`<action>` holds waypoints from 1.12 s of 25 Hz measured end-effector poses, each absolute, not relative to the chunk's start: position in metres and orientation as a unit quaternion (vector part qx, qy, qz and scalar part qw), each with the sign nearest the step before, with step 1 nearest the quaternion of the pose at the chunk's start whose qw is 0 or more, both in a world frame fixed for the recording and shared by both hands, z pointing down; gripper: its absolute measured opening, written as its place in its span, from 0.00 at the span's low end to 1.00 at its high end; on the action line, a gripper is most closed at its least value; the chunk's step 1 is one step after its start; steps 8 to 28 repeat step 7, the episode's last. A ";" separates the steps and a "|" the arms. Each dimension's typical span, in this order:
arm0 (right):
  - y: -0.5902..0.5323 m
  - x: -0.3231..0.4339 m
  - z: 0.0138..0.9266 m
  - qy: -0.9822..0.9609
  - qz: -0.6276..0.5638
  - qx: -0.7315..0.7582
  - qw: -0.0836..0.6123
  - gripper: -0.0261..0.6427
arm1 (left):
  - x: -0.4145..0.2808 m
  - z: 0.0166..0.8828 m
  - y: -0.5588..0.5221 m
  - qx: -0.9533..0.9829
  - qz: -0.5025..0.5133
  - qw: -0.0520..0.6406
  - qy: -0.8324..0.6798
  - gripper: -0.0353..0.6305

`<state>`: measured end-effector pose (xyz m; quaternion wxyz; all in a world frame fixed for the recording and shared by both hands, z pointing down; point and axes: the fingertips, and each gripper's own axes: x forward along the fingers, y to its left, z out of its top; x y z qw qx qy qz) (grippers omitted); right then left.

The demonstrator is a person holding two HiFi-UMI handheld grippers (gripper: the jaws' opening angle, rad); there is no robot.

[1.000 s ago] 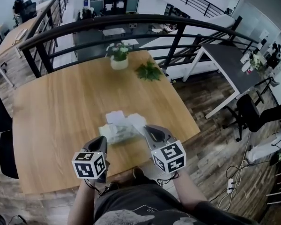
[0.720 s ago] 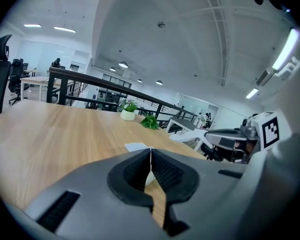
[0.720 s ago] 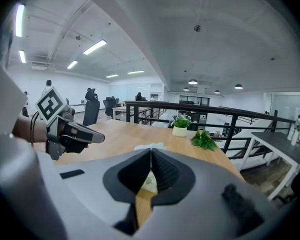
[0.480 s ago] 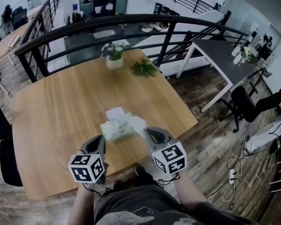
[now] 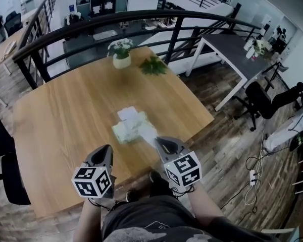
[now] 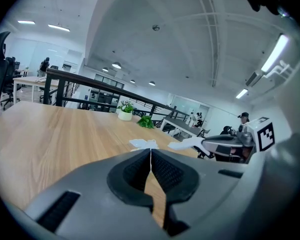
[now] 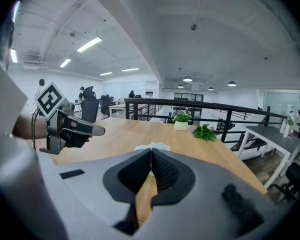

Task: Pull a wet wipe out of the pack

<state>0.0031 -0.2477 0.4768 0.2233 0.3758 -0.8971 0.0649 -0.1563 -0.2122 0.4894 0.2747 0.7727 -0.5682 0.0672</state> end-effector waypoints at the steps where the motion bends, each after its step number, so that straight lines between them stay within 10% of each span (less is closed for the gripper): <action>1: -0.244 0.000 0.478 -0.897 0.067 0.373 0.226 0.08 | -0.159 0.490 -0.210 0.773 0.069 0.276 -0.567 0.08; 28: -0.232 -0.011 0.487 -0.895 0.071 0.370 0.240 0.08 | -0.170 0.500 -0.202 0.774 0.076 0.284 -0.562 0.08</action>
